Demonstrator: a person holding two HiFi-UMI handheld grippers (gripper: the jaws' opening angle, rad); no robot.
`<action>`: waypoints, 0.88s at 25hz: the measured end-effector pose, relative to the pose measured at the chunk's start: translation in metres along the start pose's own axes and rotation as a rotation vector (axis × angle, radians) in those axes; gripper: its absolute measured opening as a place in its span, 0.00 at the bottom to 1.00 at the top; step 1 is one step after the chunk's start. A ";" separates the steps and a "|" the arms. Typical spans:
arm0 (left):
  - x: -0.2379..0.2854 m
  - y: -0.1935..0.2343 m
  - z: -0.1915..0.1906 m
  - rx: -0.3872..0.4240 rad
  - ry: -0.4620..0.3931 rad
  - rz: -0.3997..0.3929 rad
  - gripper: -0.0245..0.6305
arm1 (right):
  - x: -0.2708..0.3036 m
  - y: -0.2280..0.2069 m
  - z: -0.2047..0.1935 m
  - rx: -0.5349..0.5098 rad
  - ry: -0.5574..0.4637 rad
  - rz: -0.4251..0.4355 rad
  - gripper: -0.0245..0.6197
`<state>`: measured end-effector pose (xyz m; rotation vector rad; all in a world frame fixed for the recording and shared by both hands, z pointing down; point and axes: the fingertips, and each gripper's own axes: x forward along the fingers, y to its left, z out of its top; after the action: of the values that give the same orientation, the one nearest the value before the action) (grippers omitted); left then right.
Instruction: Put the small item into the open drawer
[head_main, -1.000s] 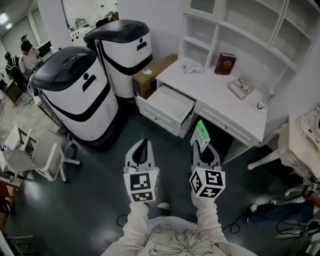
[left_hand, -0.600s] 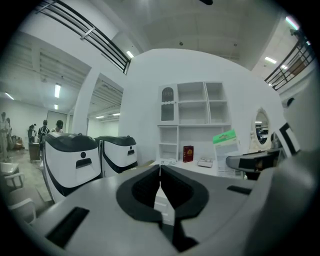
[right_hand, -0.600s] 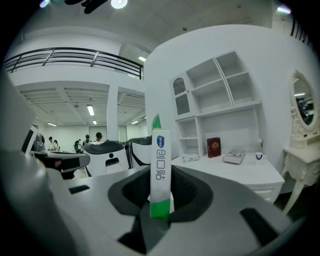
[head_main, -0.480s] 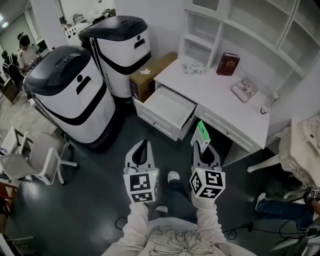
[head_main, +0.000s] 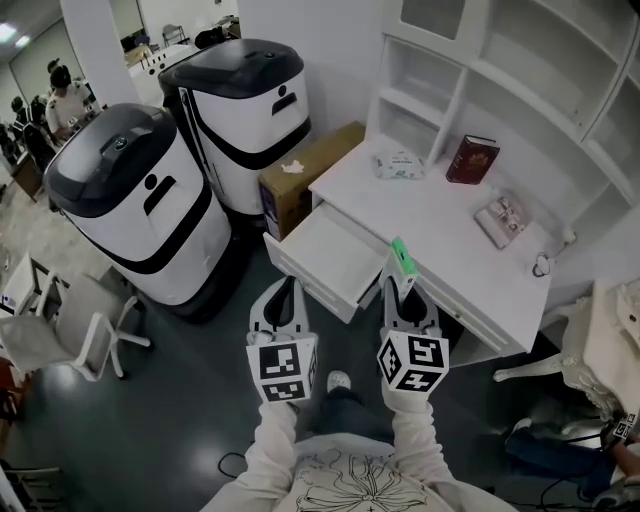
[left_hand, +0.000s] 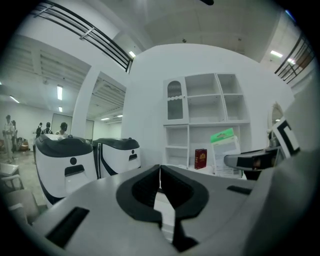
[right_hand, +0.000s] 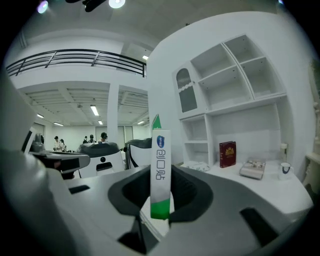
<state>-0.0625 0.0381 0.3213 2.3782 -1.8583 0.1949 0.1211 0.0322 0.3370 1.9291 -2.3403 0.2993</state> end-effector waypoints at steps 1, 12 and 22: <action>0.013 0.000 0.005 0.002 -0.006 0.006 0.05 | 0.013 -0.005 0.006 -0.006 -0.003 0.008 0.17; 0.111 0.001 0.005 -0.007 0.032 0.049 0.05 | 0.111 -0.041 0.006 -0.002 0.043 0.073 0.17; 0.161 0.015 -0.018 -0.021 0.107 0.050 0.05 | 0.164 -0.046 -0.017 0.014 0.124 0.084 0.17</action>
<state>-0.0389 -0.1160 0.3673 2.2616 -1.8629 0.3001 0.1331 -0.1307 0.3896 1.7658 -2.3487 0.4307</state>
